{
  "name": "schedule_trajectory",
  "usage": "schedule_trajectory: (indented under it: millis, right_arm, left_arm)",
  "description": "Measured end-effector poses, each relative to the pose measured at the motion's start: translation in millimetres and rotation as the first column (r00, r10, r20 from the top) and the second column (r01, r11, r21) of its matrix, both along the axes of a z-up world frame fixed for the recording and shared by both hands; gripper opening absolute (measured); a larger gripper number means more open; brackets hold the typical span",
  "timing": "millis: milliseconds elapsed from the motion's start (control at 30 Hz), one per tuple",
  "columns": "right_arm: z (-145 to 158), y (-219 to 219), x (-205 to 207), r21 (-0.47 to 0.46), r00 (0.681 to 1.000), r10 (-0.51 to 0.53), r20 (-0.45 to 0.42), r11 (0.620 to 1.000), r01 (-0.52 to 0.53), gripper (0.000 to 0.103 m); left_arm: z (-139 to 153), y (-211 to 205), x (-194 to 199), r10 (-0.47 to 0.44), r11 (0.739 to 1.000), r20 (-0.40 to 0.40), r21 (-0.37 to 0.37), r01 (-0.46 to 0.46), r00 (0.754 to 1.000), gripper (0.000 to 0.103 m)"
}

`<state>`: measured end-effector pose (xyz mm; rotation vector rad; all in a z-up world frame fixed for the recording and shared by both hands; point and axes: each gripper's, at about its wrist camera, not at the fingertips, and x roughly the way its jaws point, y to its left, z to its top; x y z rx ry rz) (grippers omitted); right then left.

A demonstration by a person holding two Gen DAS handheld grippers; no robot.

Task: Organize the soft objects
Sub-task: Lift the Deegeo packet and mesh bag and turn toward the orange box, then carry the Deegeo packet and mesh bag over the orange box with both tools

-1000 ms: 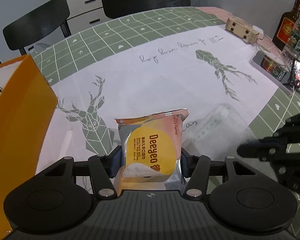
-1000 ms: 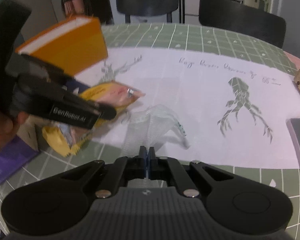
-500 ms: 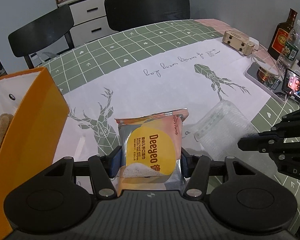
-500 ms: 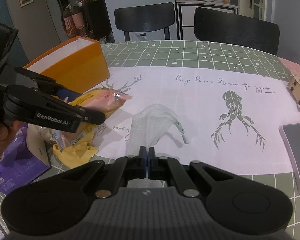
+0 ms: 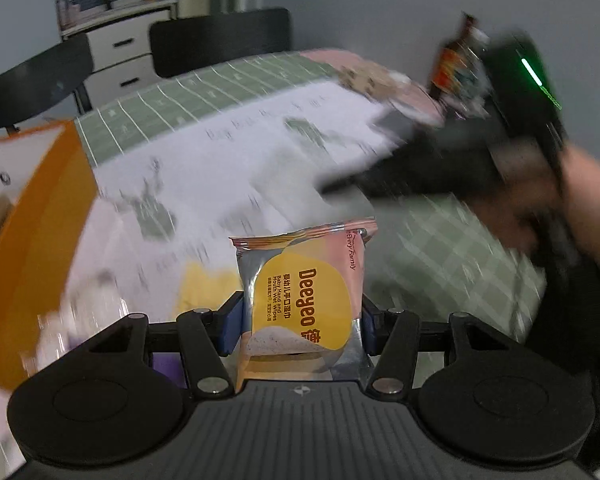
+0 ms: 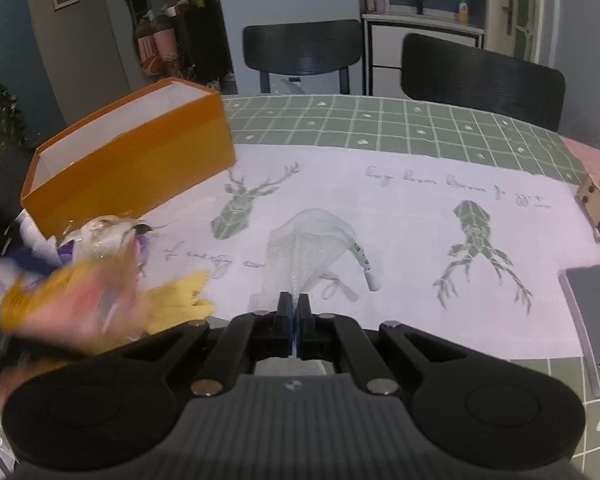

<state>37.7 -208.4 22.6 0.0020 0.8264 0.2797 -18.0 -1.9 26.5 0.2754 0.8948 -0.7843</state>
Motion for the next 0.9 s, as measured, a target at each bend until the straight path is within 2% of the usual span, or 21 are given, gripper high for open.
schedule_trajectory:
  millis: [167,300,433,567,700,800,900]
  right_arm:
    - [13.8,32.9,-15.9,-0.008,0.995,0.091,0.041,0.996,-0.091,0.000]
    - [18.7,51.9,-26.3,-0.028,0.990,0.131,0.051,0.991,-0.130,0.000]
    - [16.4,63.6,-29.9,-0.048,0.987,0.157,0.031,0.987,-0.156,0.000]
    - [18.4,72.5,-27.8,-0.072,0.985,0.175,0.016,0.982,-0.173,0.000]
    - [25.9,82.7,-17.5,-0.087,0.982,0.189,0.017,0.978,-0.187,0.000]
    - [30.8,92.6,-7.5,-0.101,0.979,0.204,0.020,0.974,-0.201,0.000]
    - [34.8,101.9,7.4,-0.105,0.975,0.221,0.011,0.970,-0.219,0.000]
  left_arm:
    - [-13.0,38.2,-62.5,-0.063,0.998,-0.027,-0.025,0.062,0.998,0.064]
    - [-29.5,72.1,-95.4,-0.057,0.998,-0.083,-0.027,0.055,0.995,0.063]
    - [-37.9,111.9,-106.2,0.005,1.000,-0.105,-0.028,-0.008,0.994,0.063]
    - [-41.4,160.9,-99.1,0.117,0.990,-0.139,-0.063,-0.127,0.983,0.064]
    - [-46.3,207.8,-84.9,0.246,0.963,-0.156,-0.076,-0.260,0.957,0.063]
    - [-44.9,244.6,-69.6,0.357,0.917,-0.167,-0.128,-0.379,0.919,0.064]
    - [-42.9,268.0,-54.4,0.423,0.876,-0.172,-0.173,-0.450,0.890,0.063]
